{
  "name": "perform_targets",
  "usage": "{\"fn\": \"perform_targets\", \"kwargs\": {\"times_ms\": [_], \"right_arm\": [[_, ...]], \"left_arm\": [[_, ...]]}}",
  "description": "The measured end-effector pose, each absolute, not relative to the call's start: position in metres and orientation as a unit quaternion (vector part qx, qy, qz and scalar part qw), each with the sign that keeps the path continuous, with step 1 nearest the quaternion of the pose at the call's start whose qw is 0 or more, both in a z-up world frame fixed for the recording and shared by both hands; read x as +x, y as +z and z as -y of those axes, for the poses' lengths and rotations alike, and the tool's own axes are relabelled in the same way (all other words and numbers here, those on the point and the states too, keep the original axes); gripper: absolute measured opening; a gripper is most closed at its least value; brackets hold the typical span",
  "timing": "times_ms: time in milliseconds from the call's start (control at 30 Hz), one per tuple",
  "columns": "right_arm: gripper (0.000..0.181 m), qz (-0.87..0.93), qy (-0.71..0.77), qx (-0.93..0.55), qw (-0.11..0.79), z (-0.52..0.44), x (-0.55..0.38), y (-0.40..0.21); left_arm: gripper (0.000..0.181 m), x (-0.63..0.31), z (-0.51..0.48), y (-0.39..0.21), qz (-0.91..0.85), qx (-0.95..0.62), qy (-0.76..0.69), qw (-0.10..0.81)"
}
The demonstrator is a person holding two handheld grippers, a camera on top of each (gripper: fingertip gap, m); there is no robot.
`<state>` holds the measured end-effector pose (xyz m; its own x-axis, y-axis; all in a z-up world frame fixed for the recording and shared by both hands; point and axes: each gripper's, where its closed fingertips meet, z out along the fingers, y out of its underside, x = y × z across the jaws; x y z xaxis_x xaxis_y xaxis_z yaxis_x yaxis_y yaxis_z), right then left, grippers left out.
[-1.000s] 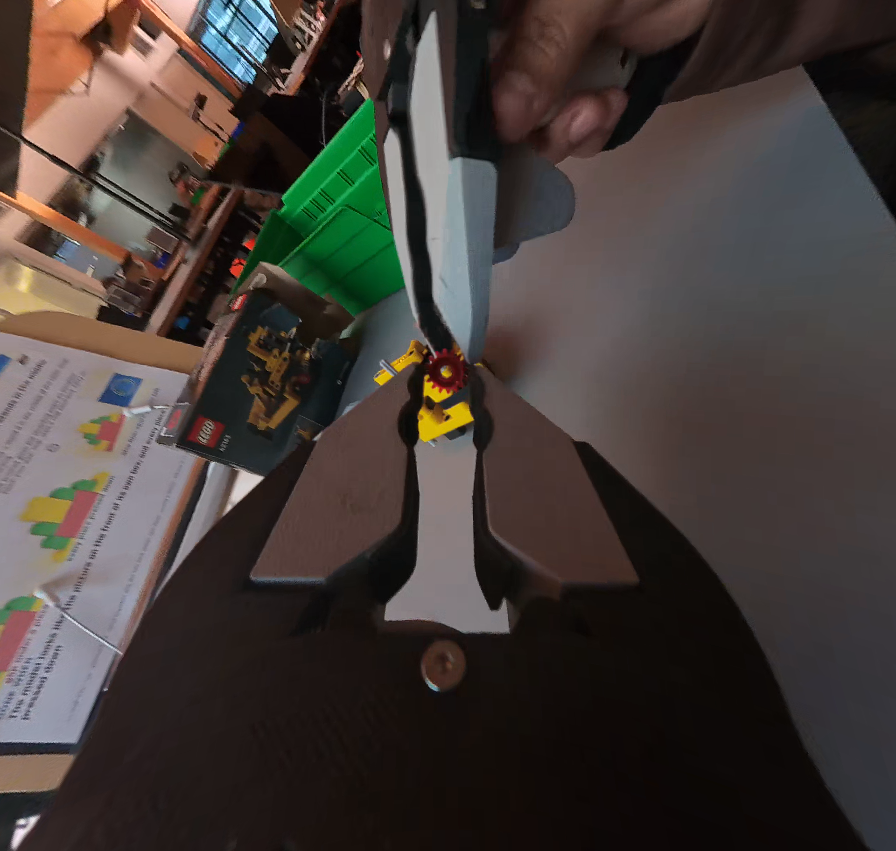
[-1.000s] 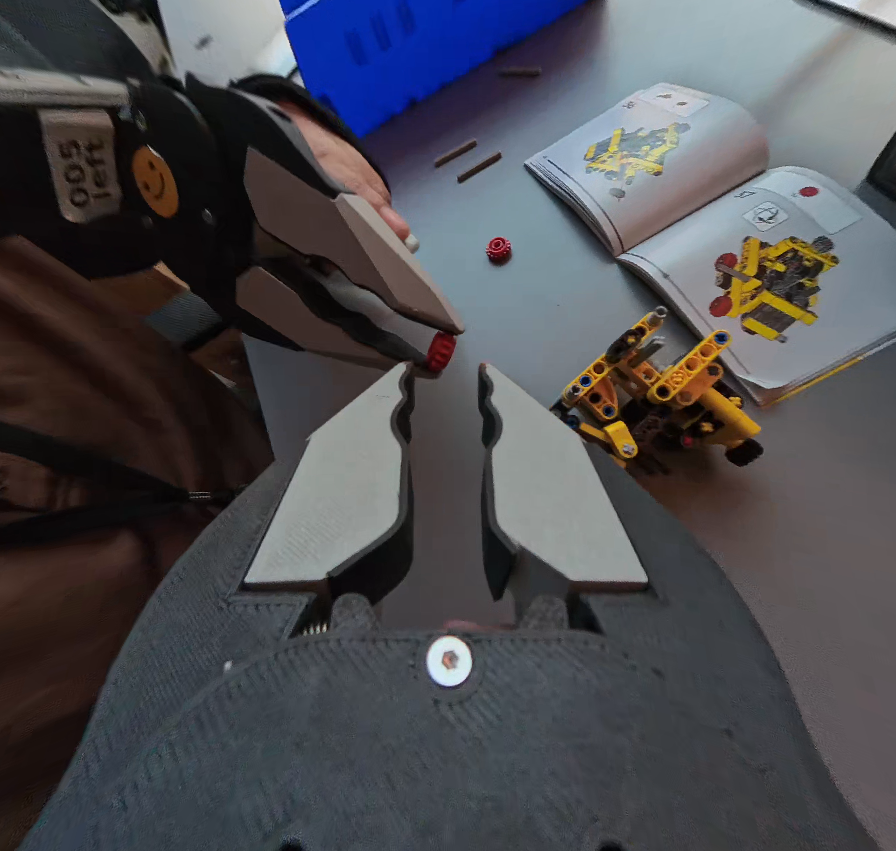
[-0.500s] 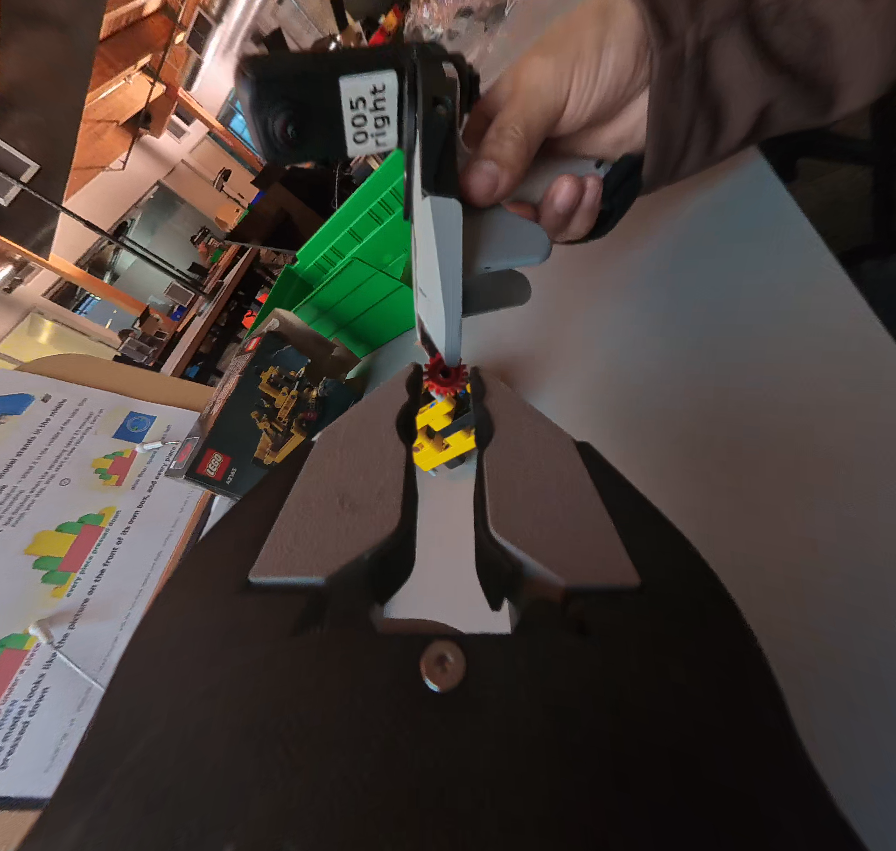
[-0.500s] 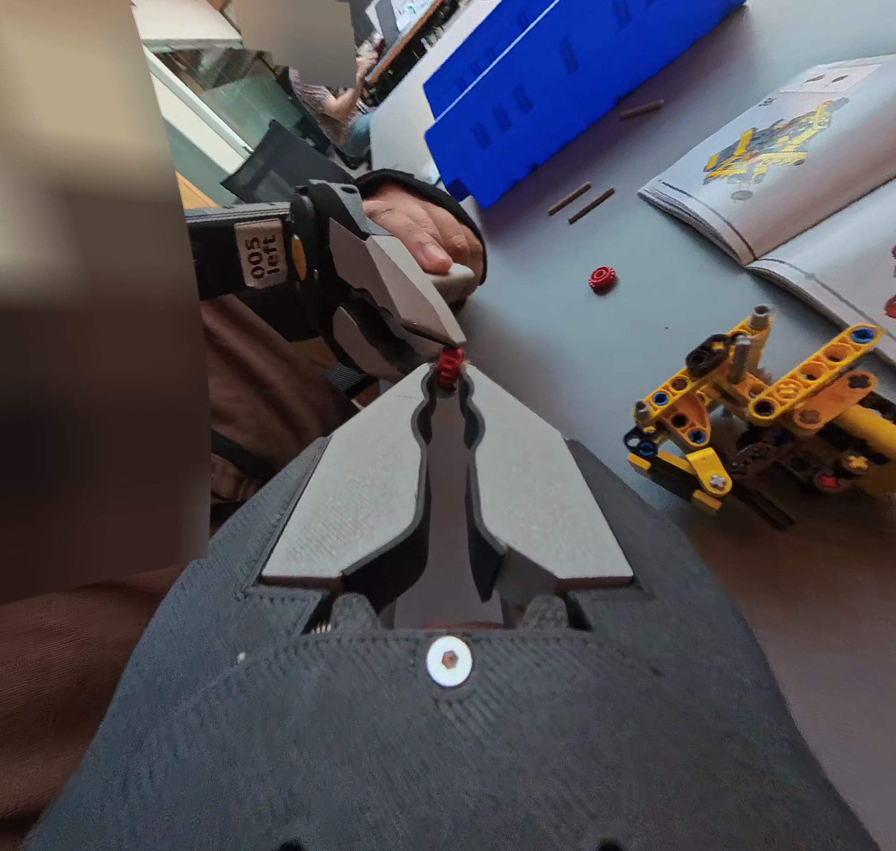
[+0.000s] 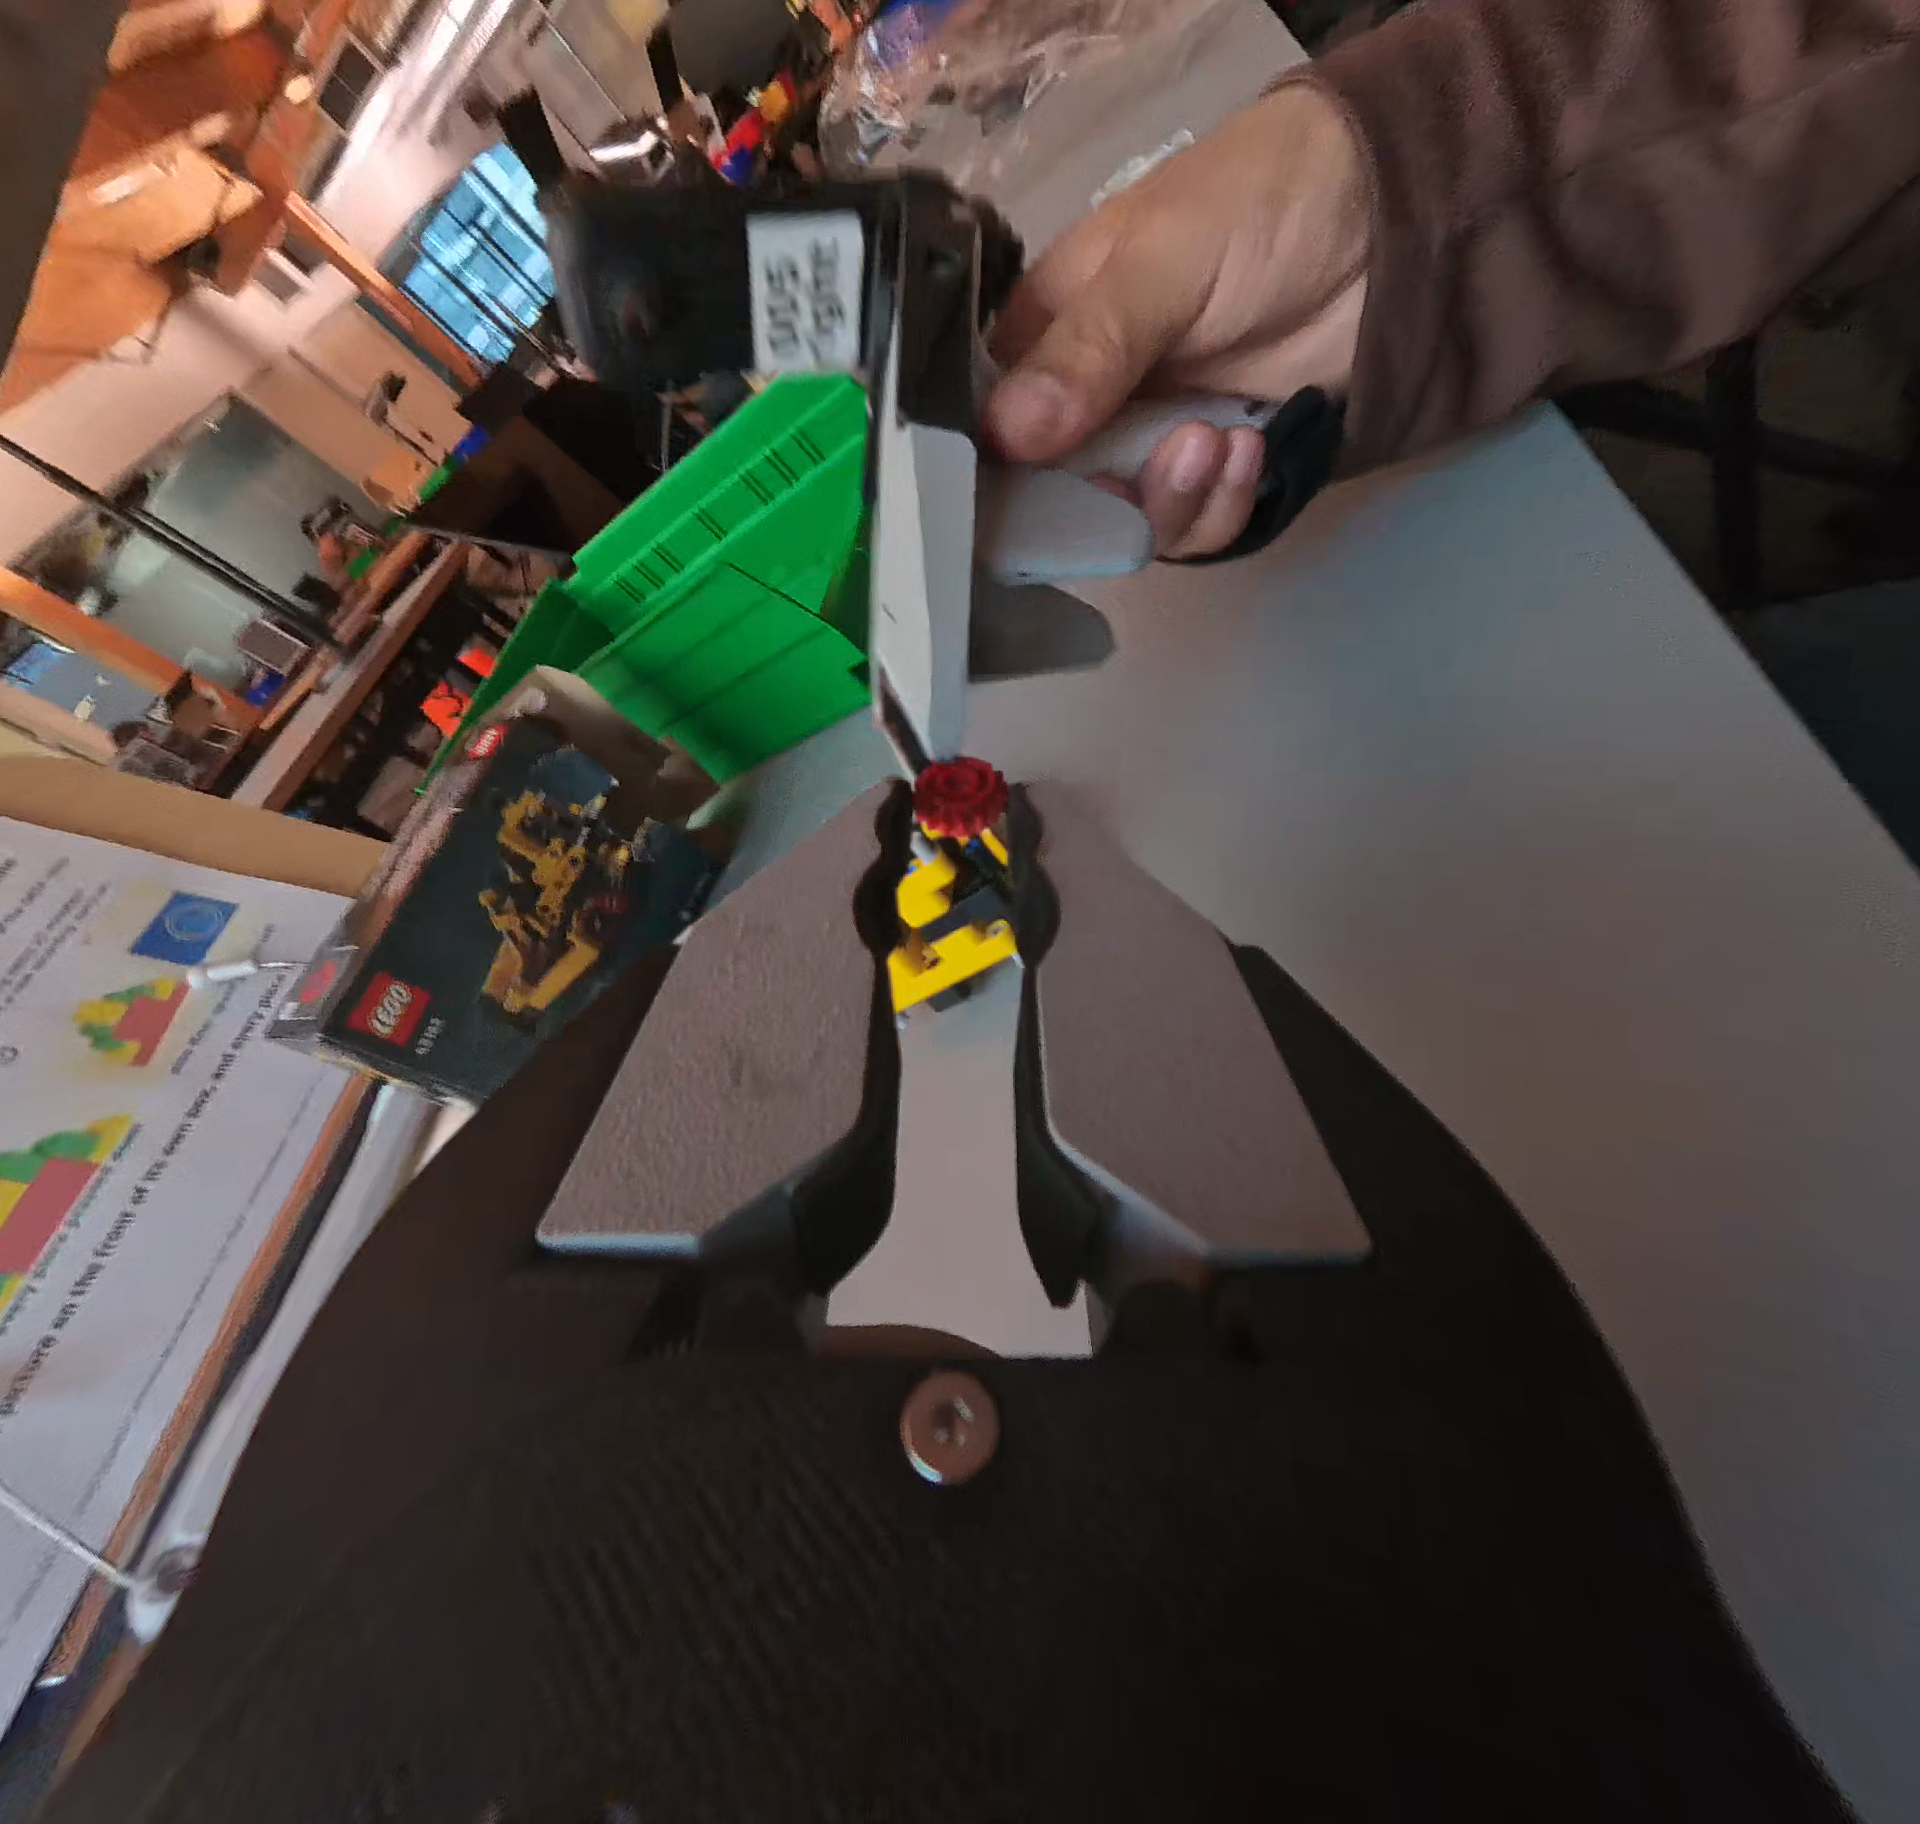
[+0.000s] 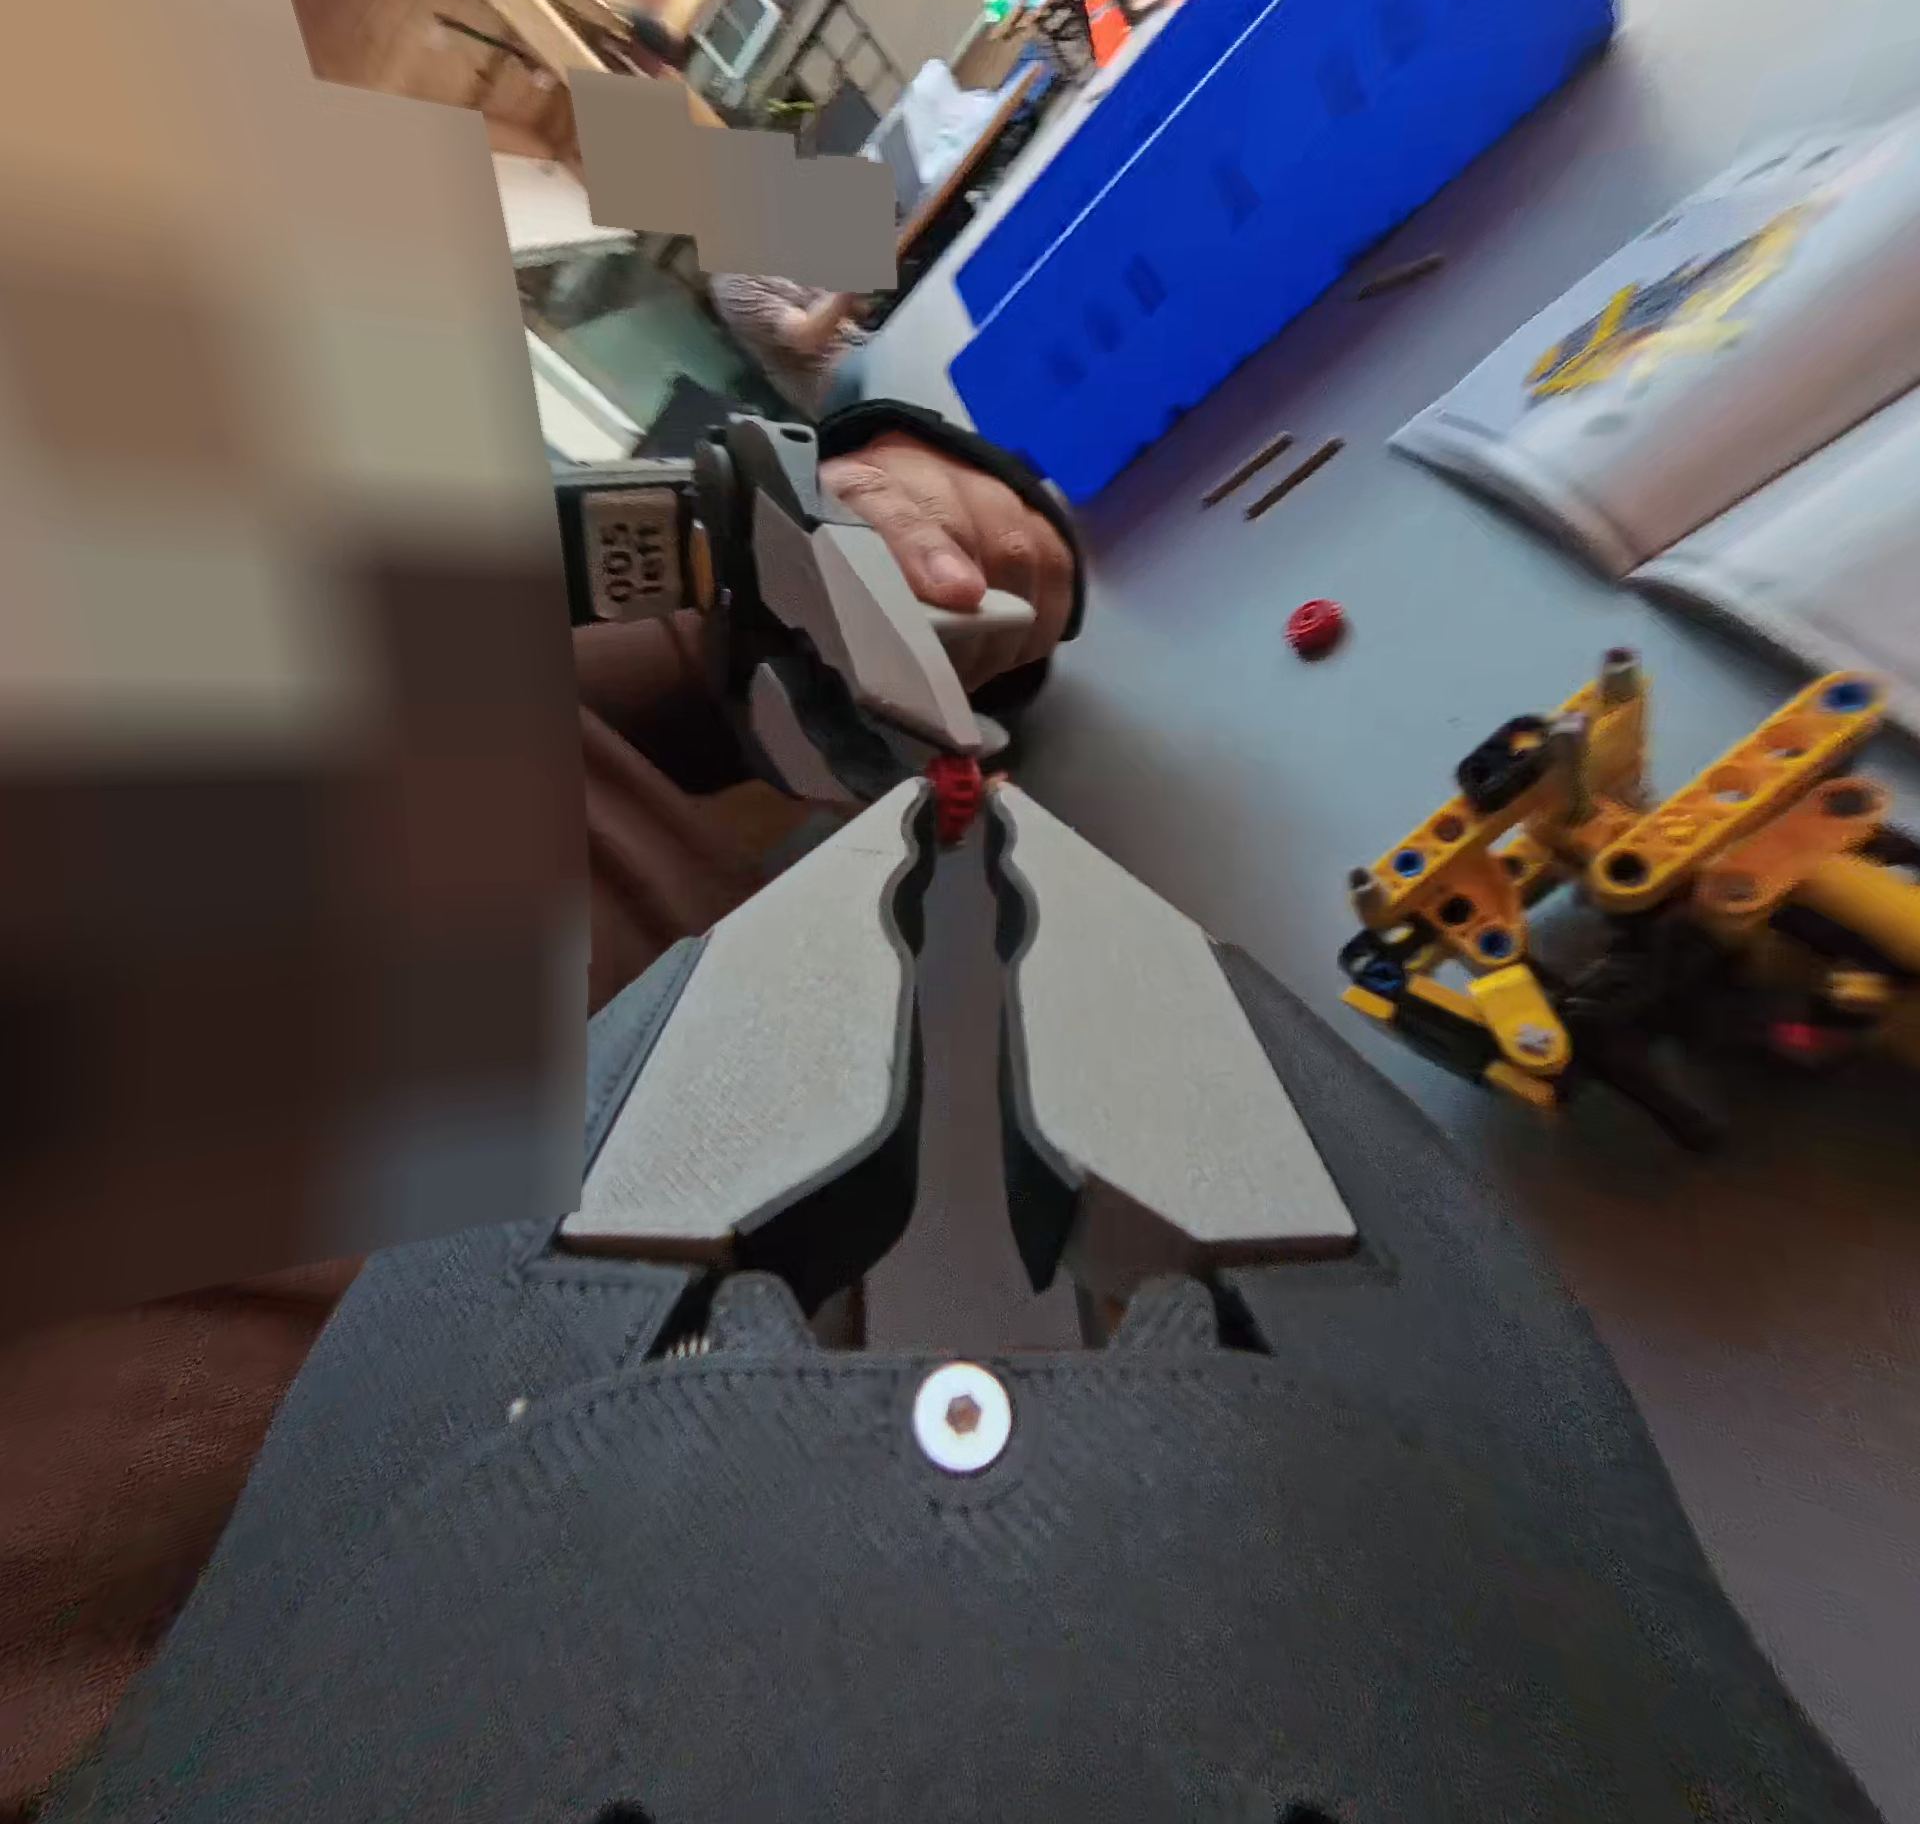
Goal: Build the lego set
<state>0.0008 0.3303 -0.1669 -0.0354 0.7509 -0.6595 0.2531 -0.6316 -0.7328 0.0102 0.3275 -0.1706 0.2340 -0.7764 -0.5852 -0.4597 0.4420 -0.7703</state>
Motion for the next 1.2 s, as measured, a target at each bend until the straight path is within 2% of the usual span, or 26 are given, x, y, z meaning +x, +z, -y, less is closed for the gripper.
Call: {"fn": "perform_targets", "kwargs": {"times_ms": [33, 100, 233, 300, 433, 567, 733, 900, 1200], "right_arm": [[0.005, 0.408, 0.566, -0.674, 0.243, -0.334, 0.003, -0.167], [0.005, 0.477, 0.473, -0.679, 0.296, -0.335, 0.008, -0.169], [0.017, 0.628, 0.385, -0.587, 0.336, -0.296, 0.009, -0.168], [0.024, 0.687, 0.342, -0.534, 0.357, -0.279, 0.006, -0.174], [0.021, 0.743, 0.265, -0.460, 0.408, -0.263, -0.006, -0.187], [0.023, 0.773, 0.278, -0.451, 0.349, -0.242, -0.014, -0.203], [0.011, 0.793, 0.281, -0.431, 0.327, -0.228, -0.021, -0.209], [0.023, 0.812, 0.260, -0.414, 0.319, -0.219, -0.025, -0.216], [0.016, 0.840, 0.179, -0.423, 0.289, -0.221, -0.029, -0.244]], "left_arm": [[0.015, 0.011, -0.326, -0.174, -0.608, -0.518, -0.150, 0.583], [0.015, 0.012, -0.320, -0.181, -0.616, -0.538, -0.207, 0.537], [0.015, 0.007, -0.293, -0.195, -0.610, -0.588, -0.404, 0.346], [0.015, -0.001, -0.283, -0.199, -0.611, -0.574, -0.466, 0.284], [0.015, -0.013, -0.259, -0.201, -0.622, -0.525, -0.550, 0.187], [0.015, -0.014, -0.239, -0.206, -0.675, -0.484, -0.534, 0.159], [0.015, -0.015, -0.220, -0.224, -0.739, -0.460, -0.477, 0.121], [0.015, -0.013, -0.217, -0.225, -0.743, -0.455, -0.477, 0.112], [0.014, -0.017, -0.217, -0.247, -0.761, -0.464, -0.445, 0.090]]}}
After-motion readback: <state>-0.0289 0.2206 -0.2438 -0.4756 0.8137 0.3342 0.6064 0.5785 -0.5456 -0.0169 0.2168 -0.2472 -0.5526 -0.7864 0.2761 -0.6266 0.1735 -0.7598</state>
